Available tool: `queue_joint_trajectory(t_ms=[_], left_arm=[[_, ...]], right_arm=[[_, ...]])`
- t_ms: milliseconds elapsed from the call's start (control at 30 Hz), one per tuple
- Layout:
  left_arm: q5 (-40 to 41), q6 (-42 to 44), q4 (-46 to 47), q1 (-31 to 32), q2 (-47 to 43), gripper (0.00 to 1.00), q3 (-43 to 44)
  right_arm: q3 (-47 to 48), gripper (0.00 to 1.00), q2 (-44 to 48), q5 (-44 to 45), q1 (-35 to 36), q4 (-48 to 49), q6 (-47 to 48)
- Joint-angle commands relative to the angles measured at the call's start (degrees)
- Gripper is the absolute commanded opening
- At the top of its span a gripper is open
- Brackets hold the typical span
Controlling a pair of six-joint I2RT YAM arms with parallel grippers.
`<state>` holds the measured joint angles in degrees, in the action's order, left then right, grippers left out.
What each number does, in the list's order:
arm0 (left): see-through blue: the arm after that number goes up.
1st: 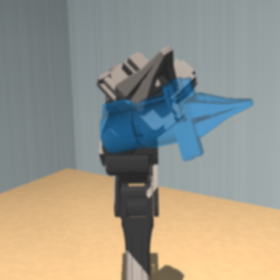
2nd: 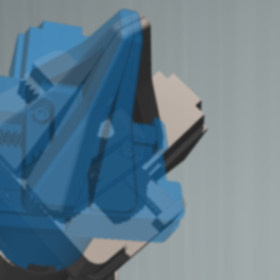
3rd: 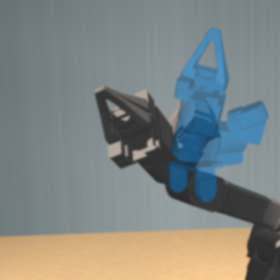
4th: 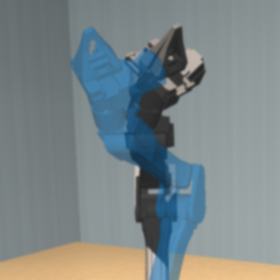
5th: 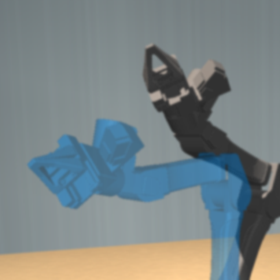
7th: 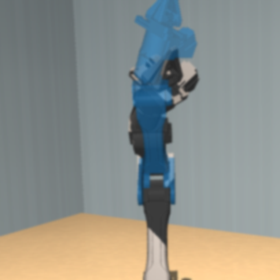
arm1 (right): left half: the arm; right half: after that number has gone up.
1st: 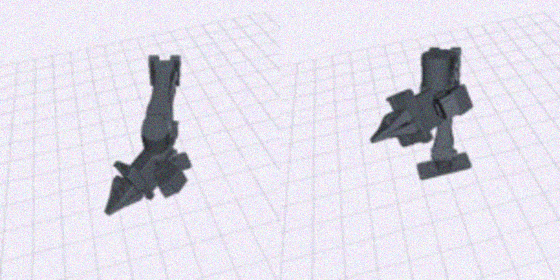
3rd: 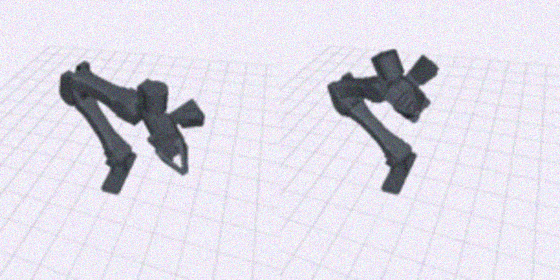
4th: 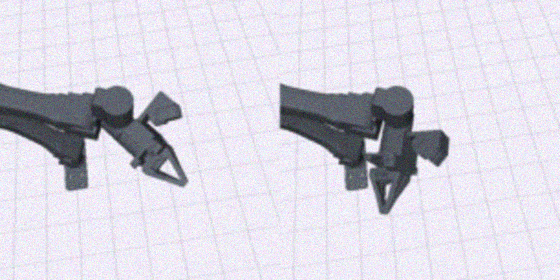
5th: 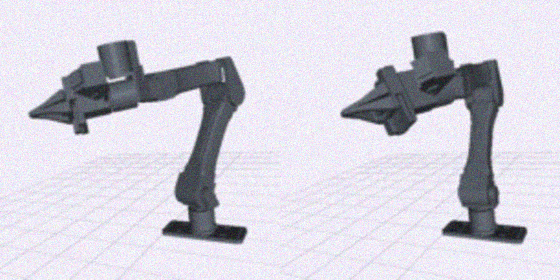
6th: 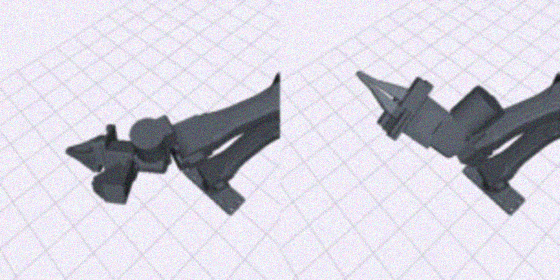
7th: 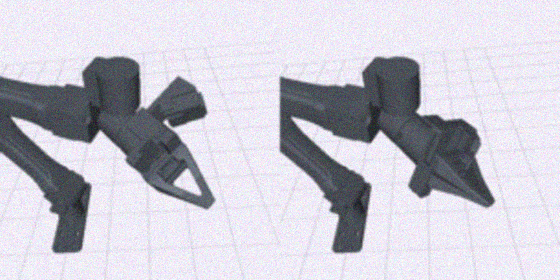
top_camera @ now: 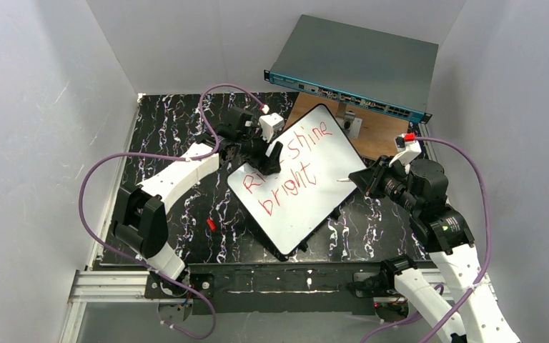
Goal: Write a sentence on the whiteboard
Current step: Write a sentence on the whiteboard, then pick up the pen cap from the center of the board.
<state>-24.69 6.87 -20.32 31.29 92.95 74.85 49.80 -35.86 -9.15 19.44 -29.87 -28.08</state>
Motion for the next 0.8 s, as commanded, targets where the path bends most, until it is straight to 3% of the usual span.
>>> queue_joint_trajectory(t_ms=[0, 67, 333, 433, 500, 767], left_arm=[[-1.8, 0.7, -2.1, 0.7, -3.1, 0.78, 1.9], [-1.7, 0.7, -2.1, 0.7, -3.2, 0.98, 2.1], [3.0, -1.5, -3.3, -0.3, -5.9, 0.98, 6.0], [3.1, -11.0, -0.3, -8.6, -11.6, 0.98, 11.8], [3.2, -13.9, 1.6, -12.2, -16.4, 0.98, 10.6], [22.7, -18.6, -6.4, -13.0, -31.0, 0.98, 2.6]], right_arm=[[-0.2, 0.01, 0.3, 0.1, -0.3, 2.9, 0.9], [-0.2, 0.01, 0.2, 0.1, -0.3, 2.9, 0.9], [0.0, 0.01, 0.2, 0.0, -0.3, 2.9, 0.8], [0.9, 0.01, 0.0, -0.3, -0.3, 2.5, 0.8], [1.2, 0.01, -0.4, -0.4, -0.3, 2.7, 0.8], [1.9, 0.01, -2.7, -1.7, -0.3, 3.7, 0.6]])
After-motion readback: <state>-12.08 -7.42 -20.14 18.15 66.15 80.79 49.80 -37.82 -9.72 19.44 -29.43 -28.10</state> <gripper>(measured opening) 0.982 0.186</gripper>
